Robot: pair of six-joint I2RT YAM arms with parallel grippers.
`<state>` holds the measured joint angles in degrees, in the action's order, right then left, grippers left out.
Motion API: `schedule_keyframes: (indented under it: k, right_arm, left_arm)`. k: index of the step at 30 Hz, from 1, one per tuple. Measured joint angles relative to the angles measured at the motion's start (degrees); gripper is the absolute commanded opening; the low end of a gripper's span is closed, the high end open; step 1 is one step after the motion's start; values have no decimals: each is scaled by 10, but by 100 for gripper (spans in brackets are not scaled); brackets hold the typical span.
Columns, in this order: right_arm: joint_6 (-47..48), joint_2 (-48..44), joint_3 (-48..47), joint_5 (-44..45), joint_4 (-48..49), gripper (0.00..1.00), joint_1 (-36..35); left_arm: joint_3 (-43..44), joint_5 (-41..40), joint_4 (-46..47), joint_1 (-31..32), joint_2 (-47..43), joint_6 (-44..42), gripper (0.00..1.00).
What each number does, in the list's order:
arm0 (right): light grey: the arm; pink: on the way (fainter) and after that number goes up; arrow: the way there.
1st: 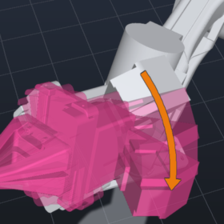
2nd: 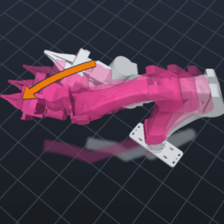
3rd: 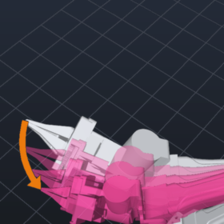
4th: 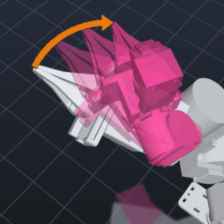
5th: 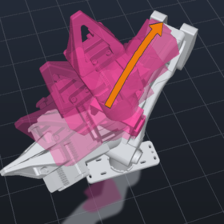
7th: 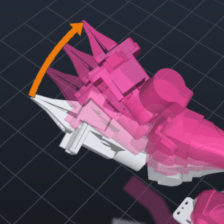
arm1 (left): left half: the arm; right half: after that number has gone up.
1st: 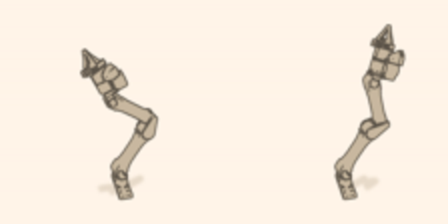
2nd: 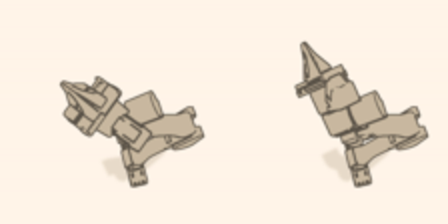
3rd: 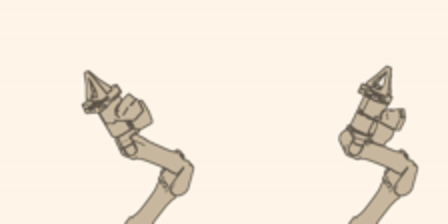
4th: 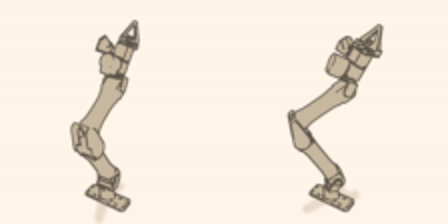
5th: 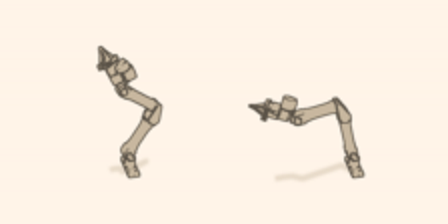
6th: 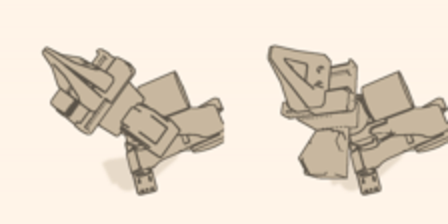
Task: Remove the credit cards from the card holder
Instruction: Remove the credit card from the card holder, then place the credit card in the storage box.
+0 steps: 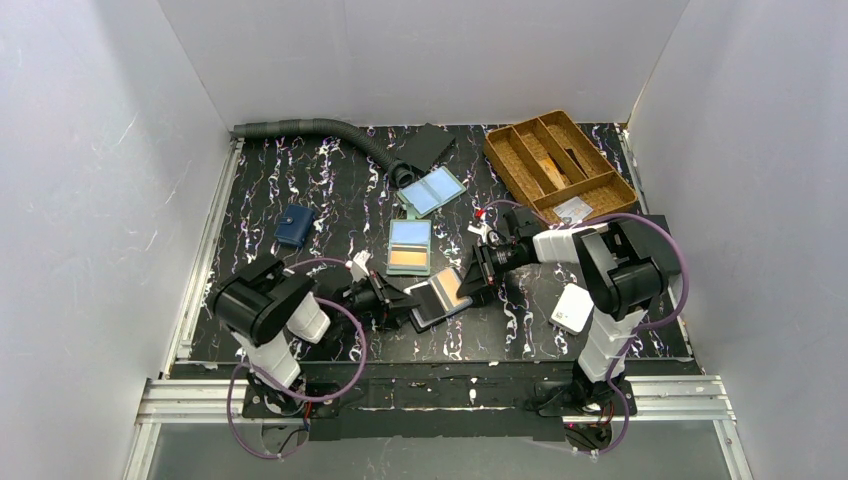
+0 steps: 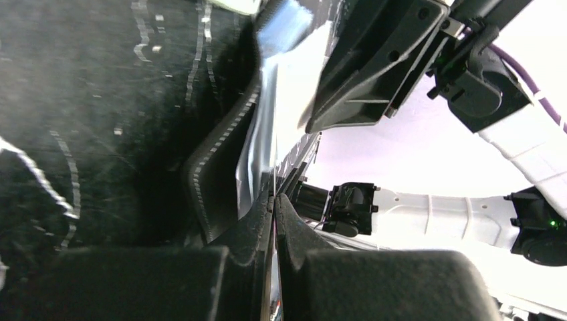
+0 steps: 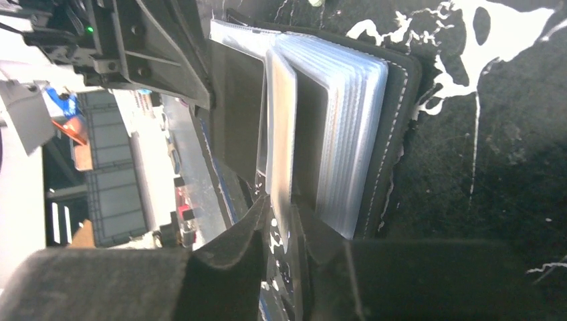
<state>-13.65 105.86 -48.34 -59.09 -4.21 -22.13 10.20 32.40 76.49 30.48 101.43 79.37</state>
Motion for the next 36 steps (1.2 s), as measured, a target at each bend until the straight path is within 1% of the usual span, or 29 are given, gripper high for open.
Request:
schedule_keyframes:
  k: [2, 5, 9, 14, 17, 18, 22, 24, 27, 32, 36]
  right_arm:
    - [25, -3, -12, 0, -27, 37, 0]
    - [75, -14, -32, 9, -71, 44, 0]
    - [147, -34, -55, 34, -125, 51, 0]
    - [260, -62, -89, 65, -206, 61, 0]
    - [322, -101, -93, 74, -245, 70, 1]
    - [341, -116, -93, 73, -258, 75, 0]
    - [409, -177, -92, 41, -291, 85, 0]
    - [424, -200, -87, 15, -291, 86, 0]
    - [420, -214, -70, -17, -275, 86, 0]
    - [391, -204, -57, -49, -263, 86, -1]
    - [374, -191, -57, -70, -254, 84, -4]
  left_arm:
    - [-1, 0, -35, 0, -39, -14, 0]
    - [-1, 0, -89, 0, -104, -39, 0]
    - [10, 1, -186, 0, -196, -83, 0]
    - [41, 3, -315, 0, -281, -149, 0]
    - [63, 7, -385, 0, -323, -198, 0]
    - [69, 7, -400, 0, -332, -211, 0]
    - [98, 7, -453, 7, -360, -267, 0]
    - [113, 4, -467, 19, -361, -286, 0]
    - [139, -5, -481, 50, -355, -308, 0]
    - [183, -19, -484, 92, -329, -330, 0]
    - [193, -27, -486, 103, -322, -339, 0]
